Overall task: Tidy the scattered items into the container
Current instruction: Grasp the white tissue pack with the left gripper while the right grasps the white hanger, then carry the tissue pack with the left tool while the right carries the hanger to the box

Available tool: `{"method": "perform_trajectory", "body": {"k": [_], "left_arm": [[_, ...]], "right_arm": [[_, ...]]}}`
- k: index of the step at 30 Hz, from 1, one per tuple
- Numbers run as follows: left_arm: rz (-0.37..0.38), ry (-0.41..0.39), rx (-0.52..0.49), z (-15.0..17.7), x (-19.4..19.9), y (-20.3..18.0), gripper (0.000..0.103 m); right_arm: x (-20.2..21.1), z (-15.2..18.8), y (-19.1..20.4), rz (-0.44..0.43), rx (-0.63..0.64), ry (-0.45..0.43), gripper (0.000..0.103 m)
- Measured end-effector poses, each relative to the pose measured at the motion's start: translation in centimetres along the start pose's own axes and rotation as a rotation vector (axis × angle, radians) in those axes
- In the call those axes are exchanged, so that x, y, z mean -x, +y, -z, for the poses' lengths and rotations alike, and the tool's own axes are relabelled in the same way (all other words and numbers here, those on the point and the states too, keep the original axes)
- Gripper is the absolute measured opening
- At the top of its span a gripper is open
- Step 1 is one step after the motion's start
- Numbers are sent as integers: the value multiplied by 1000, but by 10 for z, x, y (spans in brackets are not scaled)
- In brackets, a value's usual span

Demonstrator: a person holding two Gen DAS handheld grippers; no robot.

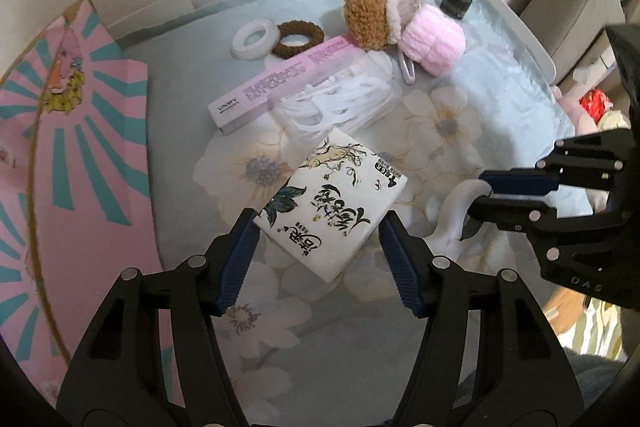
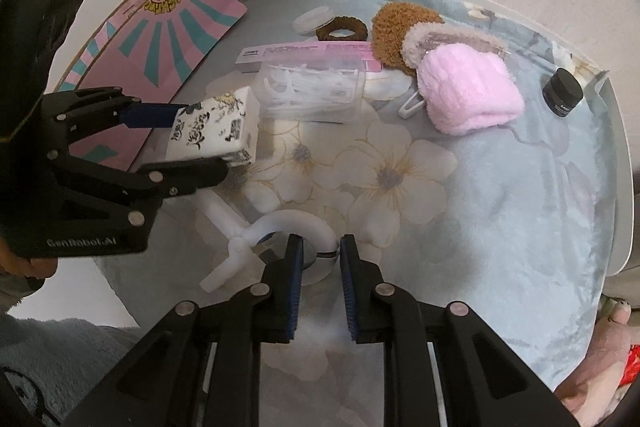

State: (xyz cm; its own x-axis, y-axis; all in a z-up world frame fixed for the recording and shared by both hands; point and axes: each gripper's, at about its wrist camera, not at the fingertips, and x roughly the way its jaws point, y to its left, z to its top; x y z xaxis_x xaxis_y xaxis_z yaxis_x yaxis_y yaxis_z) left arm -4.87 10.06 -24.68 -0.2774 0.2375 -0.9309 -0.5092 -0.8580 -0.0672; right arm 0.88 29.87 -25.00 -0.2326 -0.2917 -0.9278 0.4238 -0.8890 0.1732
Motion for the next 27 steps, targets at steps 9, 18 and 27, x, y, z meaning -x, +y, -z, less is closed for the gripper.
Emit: {"method": "perform_trajectory", "body": {"k": [9, 18, 27], "left_arm": [[17, -65, 28, -6, 31, 5, 58], [21, -151, 40, -5, 87, 11, 57], [-6, -280, 107, 12, 159, 48, 57]], "right_arm": [[7, 10, 10, 26, -24, -14, 17], [33, 8, 11, 65, -106, -80, 17], [82, -19, 17, 76, -134, -213, 17]]}}
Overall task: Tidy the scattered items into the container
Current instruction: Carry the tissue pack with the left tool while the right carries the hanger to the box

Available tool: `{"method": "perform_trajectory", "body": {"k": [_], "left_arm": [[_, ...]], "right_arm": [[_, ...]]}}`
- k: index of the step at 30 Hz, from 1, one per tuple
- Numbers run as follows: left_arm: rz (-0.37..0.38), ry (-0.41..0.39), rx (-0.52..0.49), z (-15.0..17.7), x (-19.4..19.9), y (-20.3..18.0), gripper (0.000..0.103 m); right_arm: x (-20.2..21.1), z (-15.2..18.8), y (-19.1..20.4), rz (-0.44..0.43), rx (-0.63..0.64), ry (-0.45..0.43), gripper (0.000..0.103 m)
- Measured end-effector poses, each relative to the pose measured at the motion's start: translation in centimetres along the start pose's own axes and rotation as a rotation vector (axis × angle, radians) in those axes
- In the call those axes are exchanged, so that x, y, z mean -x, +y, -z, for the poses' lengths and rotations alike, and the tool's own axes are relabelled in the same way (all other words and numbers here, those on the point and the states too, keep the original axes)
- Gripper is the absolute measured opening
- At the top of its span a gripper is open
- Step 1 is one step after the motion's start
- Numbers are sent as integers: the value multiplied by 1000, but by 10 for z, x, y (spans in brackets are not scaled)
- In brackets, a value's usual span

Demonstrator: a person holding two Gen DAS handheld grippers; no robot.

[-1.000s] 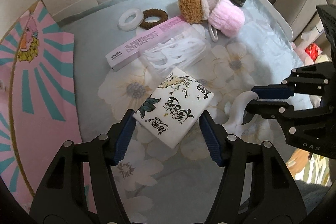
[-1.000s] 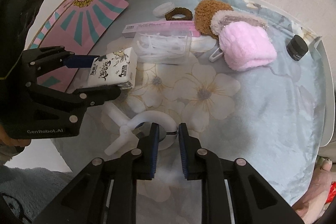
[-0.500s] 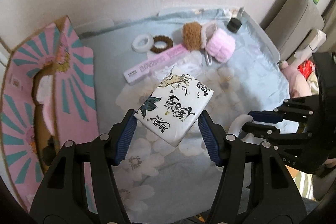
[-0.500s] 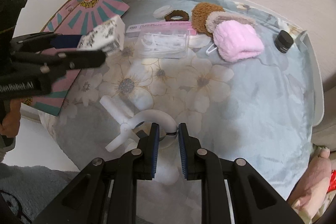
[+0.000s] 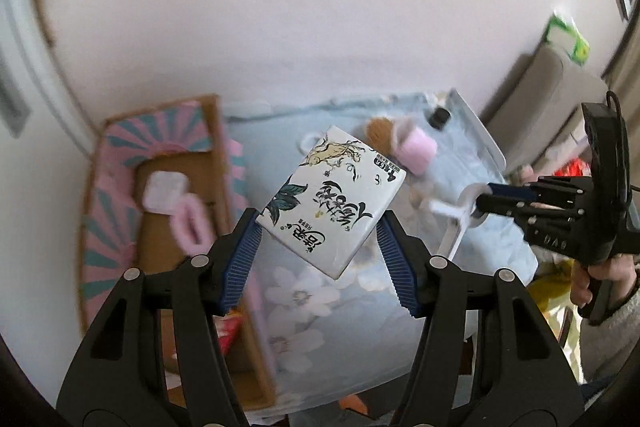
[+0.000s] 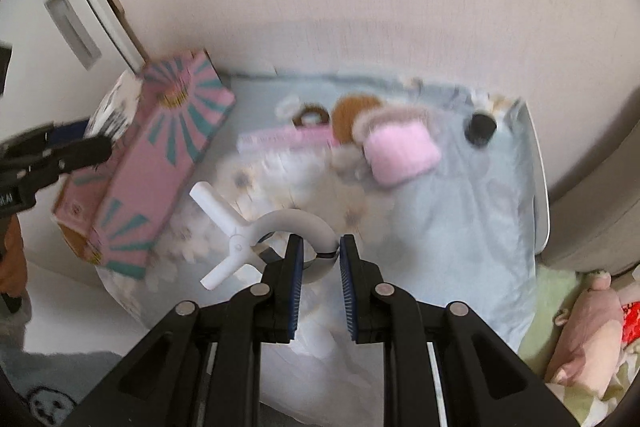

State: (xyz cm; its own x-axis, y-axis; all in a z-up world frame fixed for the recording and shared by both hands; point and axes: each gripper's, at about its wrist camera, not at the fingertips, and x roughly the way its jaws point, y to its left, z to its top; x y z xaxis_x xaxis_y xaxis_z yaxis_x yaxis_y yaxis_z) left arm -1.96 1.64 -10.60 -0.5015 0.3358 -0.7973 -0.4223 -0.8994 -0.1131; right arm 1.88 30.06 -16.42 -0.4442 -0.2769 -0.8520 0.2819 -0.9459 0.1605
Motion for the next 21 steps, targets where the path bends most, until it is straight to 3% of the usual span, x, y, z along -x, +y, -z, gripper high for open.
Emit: {"method": "perform_trajectory", "body": {"k": [6, 11, 18, 21], "left_arm": [[-101, -16, 92, 4, 29, 50, 57], [-271, -16, 110, 19, 44, 87, 57], [-306, 37, 168, 44, 33, 124, 51], [-263, 73, 211, 57, 21, 138, 35]], "right_arm": [[9, -41, 38, -31, 91, -58, 17], [3, -75, 89, -82, 203, -92, 17], [-39, -105, 175, -142, 377, -43, 17], [-59, -109, 206, -161, 434, -10, 17]]}}
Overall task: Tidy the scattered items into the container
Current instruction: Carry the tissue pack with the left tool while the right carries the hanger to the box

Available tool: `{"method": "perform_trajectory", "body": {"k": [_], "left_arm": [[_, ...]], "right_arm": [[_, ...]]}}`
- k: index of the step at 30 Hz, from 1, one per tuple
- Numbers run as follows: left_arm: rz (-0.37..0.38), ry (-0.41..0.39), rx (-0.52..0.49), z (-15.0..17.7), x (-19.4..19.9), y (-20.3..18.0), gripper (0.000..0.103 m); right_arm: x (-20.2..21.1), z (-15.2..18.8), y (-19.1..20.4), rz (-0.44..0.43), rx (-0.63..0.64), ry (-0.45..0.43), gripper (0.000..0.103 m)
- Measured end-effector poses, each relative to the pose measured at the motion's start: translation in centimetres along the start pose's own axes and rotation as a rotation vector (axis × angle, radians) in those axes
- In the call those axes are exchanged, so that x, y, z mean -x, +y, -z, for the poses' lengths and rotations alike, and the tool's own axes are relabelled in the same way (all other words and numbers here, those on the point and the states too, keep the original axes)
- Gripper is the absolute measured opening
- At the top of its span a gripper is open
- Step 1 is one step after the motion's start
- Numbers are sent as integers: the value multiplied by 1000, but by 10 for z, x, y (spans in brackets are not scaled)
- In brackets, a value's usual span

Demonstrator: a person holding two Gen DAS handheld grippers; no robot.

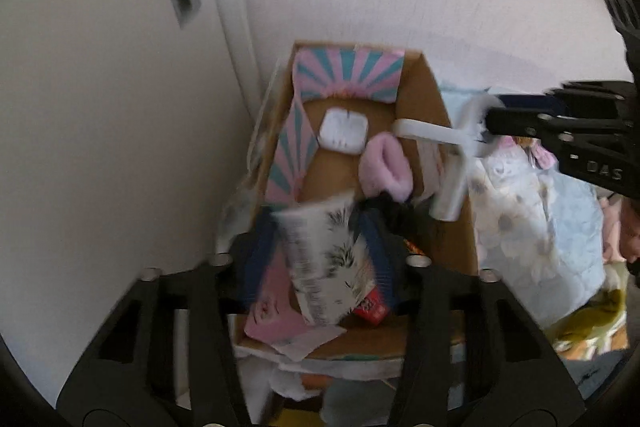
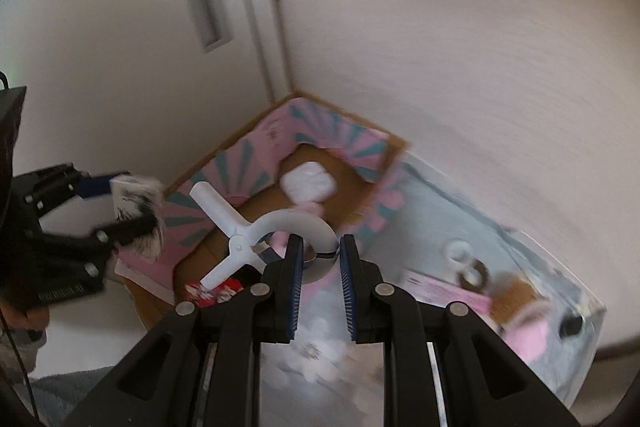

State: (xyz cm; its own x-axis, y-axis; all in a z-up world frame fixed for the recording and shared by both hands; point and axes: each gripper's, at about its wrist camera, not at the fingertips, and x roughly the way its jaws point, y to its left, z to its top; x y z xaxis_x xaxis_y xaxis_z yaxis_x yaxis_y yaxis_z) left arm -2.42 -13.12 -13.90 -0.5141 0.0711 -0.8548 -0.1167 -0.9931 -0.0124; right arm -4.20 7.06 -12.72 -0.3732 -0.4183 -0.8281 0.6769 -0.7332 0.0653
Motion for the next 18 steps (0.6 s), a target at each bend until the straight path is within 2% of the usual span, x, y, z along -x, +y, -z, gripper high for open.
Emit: {"method": "perform_trajectory", "body": {"k": [4, 9, 18], "left_arm": [[16, 51, 26, 8, -25, 11, 26], [42, 56, 76, 12, -31, 20, 26], [43, 69, 77, 8, -37, 24, 26]], "right_arm": [[-37, -10, 22, -16, 56, 66, 17], [-70, -8, 34, -26, 80, 135, 17], [-88, -13, 36, -46, 95, 170, 17]]}}
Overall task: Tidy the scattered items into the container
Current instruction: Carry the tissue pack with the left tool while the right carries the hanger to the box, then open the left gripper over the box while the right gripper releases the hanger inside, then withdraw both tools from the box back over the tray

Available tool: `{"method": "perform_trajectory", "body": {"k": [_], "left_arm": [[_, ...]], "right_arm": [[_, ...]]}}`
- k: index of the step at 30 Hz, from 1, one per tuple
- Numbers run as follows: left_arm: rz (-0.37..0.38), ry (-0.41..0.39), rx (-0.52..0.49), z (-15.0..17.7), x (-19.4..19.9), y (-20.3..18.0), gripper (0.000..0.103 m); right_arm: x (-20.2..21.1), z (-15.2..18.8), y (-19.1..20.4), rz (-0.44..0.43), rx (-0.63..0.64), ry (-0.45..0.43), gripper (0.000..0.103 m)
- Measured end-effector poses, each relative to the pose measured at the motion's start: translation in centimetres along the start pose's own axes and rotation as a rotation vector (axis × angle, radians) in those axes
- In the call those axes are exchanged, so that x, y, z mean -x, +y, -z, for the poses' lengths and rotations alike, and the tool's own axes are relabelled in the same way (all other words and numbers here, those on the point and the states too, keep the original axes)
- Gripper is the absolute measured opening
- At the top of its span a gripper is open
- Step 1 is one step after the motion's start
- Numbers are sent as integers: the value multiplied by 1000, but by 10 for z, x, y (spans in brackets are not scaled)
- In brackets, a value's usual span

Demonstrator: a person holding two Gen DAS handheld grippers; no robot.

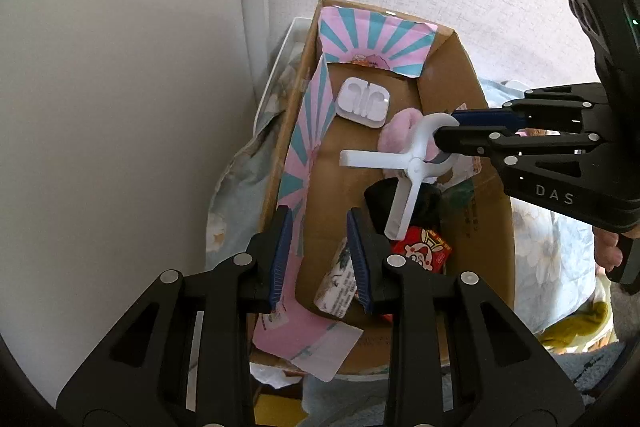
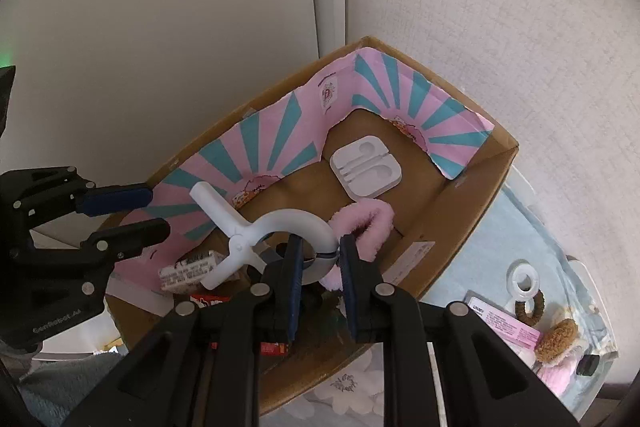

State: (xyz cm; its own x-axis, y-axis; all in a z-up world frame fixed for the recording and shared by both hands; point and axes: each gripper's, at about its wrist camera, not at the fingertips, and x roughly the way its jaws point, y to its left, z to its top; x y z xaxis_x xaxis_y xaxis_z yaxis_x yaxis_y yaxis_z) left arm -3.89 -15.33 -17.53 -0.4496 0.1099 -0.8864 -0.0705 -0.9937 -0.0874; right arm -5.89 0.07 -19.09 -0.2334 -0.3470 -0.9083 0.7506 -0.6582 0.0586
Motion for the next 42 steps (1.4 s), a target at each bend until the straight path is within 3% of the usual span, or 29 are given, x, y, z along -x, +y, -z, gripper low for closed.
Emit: {"method": "perform_trajectory", "body": {"k": [1, 2, 3, 4, 5, 7, 8, 12, 28, 38, 42], "left_arm": [[3, 2, -3, 0, 1, 0, 26], [22, 2, -6, 0, 2, 1, 38], [46, 11, -6, 0, 2, 0, 65], [78, 18, 1, -1, 2, -1, 76], [96, 15, 7, -1, 3, -2, 88], [62, -23, -7, -2, 9, -8, 98], [29, -33, -26, -3, 12, -11, 100], [-31, -48, -65, -6, 19, -19, 100], [-25, -72, -69, -3, 40, -34, 100], [-2, -77, -92, -12, 45, -64, 100], [7, -100, -140, -19, 51, -87, 100]], "right_arm": [[-2, -1, 0, -2, 2, 5, 17], [-3, -2, 0, -1, 5, 17, 17], [-7, -3, 1, 12, 12, 35, 18], [-9, -5, 3, 39, 19, 49, 25], [-10, -6, 5, 78, 27, 52, 39], [-7, -6, 7, 148, 37, 26, 56], [-3, -6, 6, 158, 32, 1, 59], [11, -4, -7, 121, -45, -36, 60], [33, 37, -30, 100, -188, -43, 60], [36, 88, -34, 64, -281, -27, 61], [51, 114, -61, 65, -381, -59, 61]]}}
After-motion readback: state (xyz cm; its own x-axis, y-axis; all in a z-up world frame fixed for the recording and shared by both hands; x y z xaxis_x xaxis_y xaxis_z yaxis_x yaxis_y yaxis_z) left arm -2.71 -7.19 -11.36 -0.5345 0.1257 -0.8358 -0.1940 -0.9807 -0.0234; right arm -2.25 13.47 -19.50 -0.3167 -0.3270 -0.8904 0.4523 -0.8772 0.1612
